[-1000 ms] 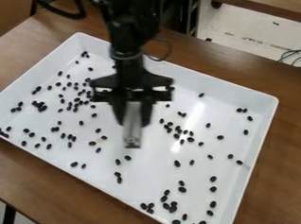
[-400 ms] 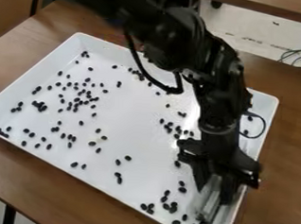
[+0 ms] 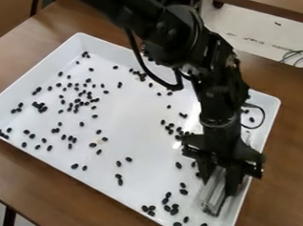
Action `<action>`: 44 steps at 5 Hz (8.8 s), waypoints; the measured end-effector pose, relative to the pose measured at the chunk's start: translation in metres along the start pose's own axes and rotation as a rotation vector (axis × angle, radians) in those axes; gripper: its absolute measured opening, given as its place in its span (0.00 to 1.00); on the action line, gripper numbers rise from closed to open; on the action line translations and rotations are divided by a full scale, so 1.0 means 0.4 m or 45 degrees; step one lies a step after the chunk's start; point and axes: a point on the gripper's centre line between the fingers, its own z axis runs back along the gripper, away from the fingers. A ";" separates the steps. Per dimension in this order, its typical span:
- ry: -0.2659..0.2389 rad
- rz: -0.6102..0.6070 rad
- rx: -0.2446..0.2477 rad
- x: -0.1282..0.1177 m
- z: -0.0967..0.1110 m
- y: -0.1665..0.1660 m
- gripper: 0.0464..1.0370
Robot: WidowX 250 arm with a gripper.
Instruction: Sweep into pile
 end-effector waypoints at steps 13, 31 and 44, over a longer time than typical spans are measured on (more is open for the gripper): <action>-0.091 0.140 0.127 0.025 0.153 0.225 0.32; -0.157 0.171 0.172 -0.018 0.136 0.137 0.32; -0.147 0.268 0.356 -0.228 0.179 0.718 0.32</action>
